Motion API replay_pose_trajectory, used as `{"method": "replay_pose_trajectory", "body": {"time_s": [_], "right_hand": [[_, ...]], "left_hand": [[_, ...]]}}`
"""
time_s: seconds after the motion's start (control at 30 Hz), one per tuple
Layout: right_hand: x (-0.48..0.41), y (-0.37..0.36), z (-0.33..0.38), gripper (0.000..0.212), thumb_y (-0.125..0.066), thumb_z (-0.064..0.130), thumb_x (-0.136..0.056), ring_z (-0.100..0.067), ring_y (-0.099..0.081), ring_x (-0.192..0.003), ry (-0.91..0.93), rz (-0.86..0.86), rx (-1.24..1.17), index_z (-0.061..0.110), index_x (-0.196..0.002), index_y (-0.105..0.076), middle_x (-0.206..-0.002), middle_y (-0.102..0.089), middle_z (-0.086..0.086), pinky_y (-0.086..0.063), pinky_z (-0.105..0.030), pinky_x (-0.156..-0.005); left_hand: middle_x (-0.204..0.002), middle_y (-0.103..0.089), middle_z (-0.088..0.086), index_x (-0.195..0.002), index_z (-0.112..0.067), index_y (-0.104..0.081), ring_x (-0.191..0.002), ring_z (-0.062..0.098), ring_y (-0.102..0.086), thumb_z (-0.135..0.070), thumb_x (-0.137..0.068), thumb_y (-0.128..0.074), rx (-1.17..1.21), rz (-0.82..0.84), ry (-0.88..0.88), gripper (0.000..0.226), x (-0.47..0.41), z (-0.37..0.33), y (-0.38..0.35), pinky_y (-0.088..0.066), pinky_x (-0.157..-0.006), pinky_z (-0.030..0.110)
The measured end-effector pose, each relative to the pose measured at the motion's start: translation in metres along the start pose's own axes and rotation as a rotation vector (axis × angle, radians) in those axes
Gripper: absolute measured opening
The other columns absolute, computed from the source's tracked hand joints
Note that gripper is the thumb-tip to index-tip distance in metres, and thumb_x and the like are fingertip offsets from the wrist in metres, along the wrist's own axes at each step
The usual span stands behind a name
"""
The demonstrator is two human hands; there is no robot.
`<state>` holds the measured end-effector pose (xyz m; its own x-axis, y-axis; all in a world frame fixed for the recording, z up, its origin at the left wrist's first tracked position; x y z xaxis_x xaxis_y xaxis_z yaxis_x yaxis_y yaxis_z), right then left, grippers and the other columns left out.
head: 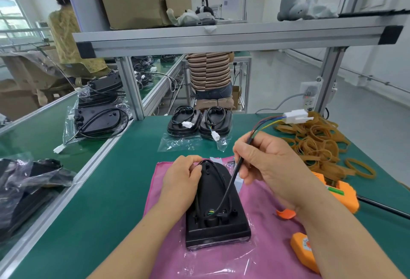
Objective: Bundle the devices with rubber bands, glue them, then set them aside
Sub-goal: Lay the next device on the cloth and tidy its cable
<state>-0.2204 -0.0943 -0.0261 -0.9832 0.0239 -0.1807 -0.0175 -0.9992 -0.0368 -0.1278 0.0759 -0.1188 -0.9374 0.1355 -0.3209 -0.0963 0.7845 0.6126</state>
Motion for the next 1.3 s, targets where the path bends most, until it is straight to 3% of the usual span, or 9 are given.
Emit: {"method": "replay_pose_trajectory", "body": {"time_s": [0.17,0.33,0.5,0.63,0.73,0.83,0.93,1.13,1.3], "right_hand": [[-0.005,0.008,-0.018,0.015,-0.058,0.015,-0.096,-0.012,-0.055,-0.05,-0.097,-0.08,0.123,0.009,-0.082,-0.06,-0.06,-0.061,-0.002,-0.047,-0.022,-0.048],[-0.012,0.012,-0.032,0.018,-0.059,0.023,-0.096,-0.013,-0.055,-0.051,-0.142,-0.127,0.225,0.012,-0.082,-0.061,-0.055,-0.061,-0.001,-0.047,-0.025,-0.053],[-0.015,0.013,-0.048,0.024,-0.054,0.027,-0.099,-0.012,-0.052,-0.044,-0.203,-0.192,0.229,0.008,-0.086,-0.06,-0.052,-0.06,0.001,-0.043,-0.023,-0.045],[-0.016,0.015,-0.057,0.027,-0.051,0.032,-0.098,-0.015,-0.052,-0.046,-0.236,-0.26,0.281,0.008,-0.088,-0.058,-0.056,-0.062,-0.003,-0.042,-0.026,-0.045],[-0.02,0.019,-0.054,0.026,-0.05,0.027,-0.099,-0.011,-0.05,-0.041,-0.217,-0.314,0.259,0.006,-0.086,-0.057,-0.054,-0.062,0.0,-0.039,-0.022,-0.04],[-0.023,0.029,-0.046,0.026,-0.049,0.025,-0.099,-0.012,-0.048,-0.043,-0.182,-0.372,0.31,0.002,-0.091,-0.057,-0.063,-0.063,-0.007,-0.041,-0.027,-0.045],[-0.019,0.036,-0.042,0.025,-0.05,0.026,-0.097,-0.019,-0.05,-0.056,-0.172,-0.289,0.566,0.005,-0.086,-0.058,-0.074,-0.066,-0.011,-0.045,-0.038,-0.064],[-0.003,0.027,-0.034,0.016,-0.051,0.02,-0.097,-0.009,-0.045,-0.043,-0.256,0.204,0.375,0.006,-0.094,-0.058,-0.067,-0.064,0.0,-0.036,-0.019,-0.042],[-0.007,0.029,-0.042,0.014,-0.051,0.02,-0.098,-0.016,-0.053,-0.048,-0.285,0.205,0.609,0.012,-0.088,-0.056,-0.07,-0.07,-0.011,-0.044,-0.025,-0.048]], "left_hand": [[-0.102,-0.056,0.0,-0.122,-0.036,-0.066,-0.096,0.023,-0.058,-0.021,-0.099,-0.045,-0.28,0.085,0.033,0.034,-0.01,-0.012,-0.001,-0.048,-0.083,0.035],[-0.092,-0.053,0.005,-0.095,-0.024,-0.067,-0.075,0.023,-0.054,-0.011,-0.09,-0.046,-0.523,0.19,0.106,0.026,-0.019,-0.027,0.001,-0.04,-0.055,0.022],[-0.101,-0.069,0.005,-0.101,-0.024,-0.074,-0.081,0.029,-0.056,-0.009,-0.083,-0.049,-0.636,0.243,0.176,0.034,-0.021,-0.029,0.014,-0.045,-0.069,0.028],[-0.09,-0.059,0.01,-0.086,-0.011,-0.061,-0.081,0.029,-0.054,-0.015,-0.094,-0.046,-0.635,0.375,0.065,0.018,-0.017,-0.028,0.018,-0.042,-0.067,0.03],[-0.095,-0.057,0.007,-0.1,-0.011,-0.06,-0.083,0.024,-0.056,-0.021,-0.099,-0.048,-0.494,0.555,0.04,0.015,-0.016,-0.024,0.026,-0.046,-0.068,0.032],[-0.103,-0.045,0.003,-0.108,-0.013,-0.055,-0.088,0.021,-0.054,-0.025,-0.099,-0.054,-0.446,0.557,0.038,0.015,-0.009,-0.018,0.025,-0.044,-0.077,0.033],[-0.098,-0.034,-0.001,-0.113,-0.017,-0.052,-0.083,0.014,-0.045,-0.027,-0.098,-0.055,-0.42,0.456,0.022,0.018,-0.001,-0.011,0.018,-0.034,-0.075,0.028],[-0.092,-0.032,-0.007,-0.126,-0.021,-0.053,-0.087,0.016,-0.046,-0.03,-0.097,-0.057,-0.36,0.443,0.043,0.03,-0.001,-0.007,0.018,-0.036,-0.077,0.029],[-0.099,-0.036,-0.001,-0.116,-0.017,-0.052,-0.087,0.015,-0.046,-0.029,-0.099,-0.054,-0.404,0.406,-0.012,0.02,0.006,-0.011,0.018,-0.036,-0.078,0.029]]}}
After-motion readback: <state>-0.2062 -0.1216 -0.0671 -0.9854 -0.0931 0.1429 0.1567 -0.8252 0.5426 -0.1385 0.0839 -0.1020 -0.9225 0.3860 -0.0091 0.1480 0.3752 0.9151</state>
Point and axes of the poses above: each hand's wrist, its own x-axis away from the middle knuckle, its own y-axis out of the back of the hand, z = x × y, the point moved 2 cm from there along -x, towards the middle knuckle
